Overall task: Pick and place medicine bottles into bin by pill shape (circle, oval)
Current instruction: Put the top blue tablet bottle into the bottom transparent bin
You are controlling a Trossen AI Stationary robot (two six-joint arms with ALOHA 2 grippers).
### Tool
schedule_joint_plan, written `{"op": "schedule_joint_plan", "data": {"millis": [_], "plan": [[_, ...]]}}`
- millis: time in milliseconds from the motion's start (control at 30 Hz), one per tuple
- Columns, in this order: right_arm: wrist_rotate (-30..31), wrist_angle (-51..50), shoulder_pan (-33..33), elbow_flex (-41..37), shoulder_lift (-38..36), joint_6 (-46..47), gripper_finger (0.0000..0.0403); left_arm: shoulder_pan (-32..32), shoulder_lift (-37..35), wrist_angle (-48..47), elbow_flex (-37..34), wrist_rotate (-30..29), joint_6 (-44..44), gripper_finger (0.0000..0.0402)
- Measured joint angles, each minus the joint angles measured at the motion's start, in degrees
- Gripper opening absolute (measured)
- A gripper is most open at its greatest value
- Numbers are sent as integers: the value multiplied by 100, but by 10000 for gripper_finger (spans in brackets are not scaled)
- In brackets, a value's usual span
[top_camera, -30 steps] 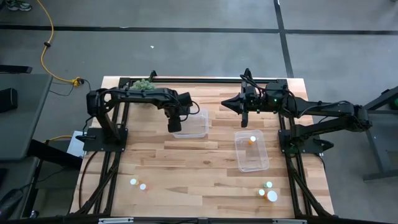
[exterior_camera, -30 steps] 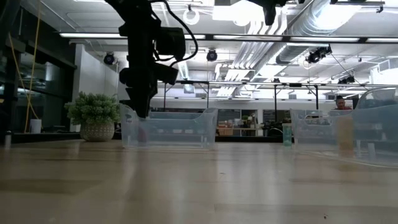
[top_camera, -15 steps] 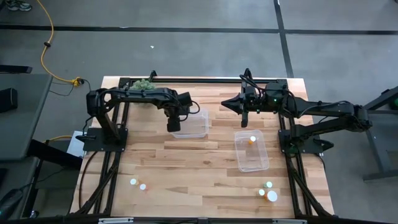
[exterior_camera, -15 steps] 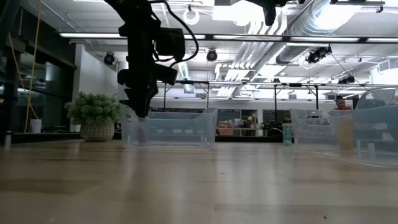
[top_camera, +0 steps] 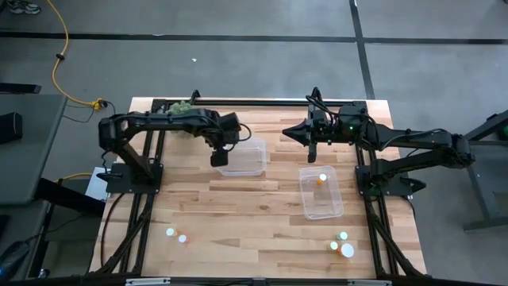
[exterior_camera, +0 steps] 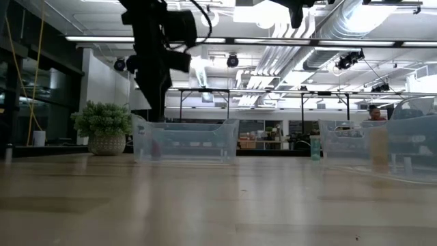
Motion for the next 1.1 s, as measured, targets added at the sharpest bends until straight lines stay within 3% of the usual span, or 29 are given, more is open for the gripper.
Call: {"op": "schedule_joint_plan", "data": {"millis": [200, 300, 500, 767, 900, 1100], "plan": [[0, -4, 0, 0, 0, -24, 0, 2, -839, 63, 143, -22, -230, 234], [0, -4, -1, 0, 0, -24, 0, 4, -1359, 492, 209, 299, -634, 232], [0, -4, 0, 0, 0, -15, 0, -90, -2534, 3026, -341, 882, -1713, 232], [0, 2, -2, 0, 0, 0, 0, -460, -3574, 7000, -2269, 834, -2483, 232], [0, 4, 0, 0, 0, -2, 0, -675, -3772, 7890, -2873, 509, -2438, 232], [-2, 7, -2, 0, 0, -2, 0, -723, -3806, 7966, -3003, 321, -1956, 232]]}}
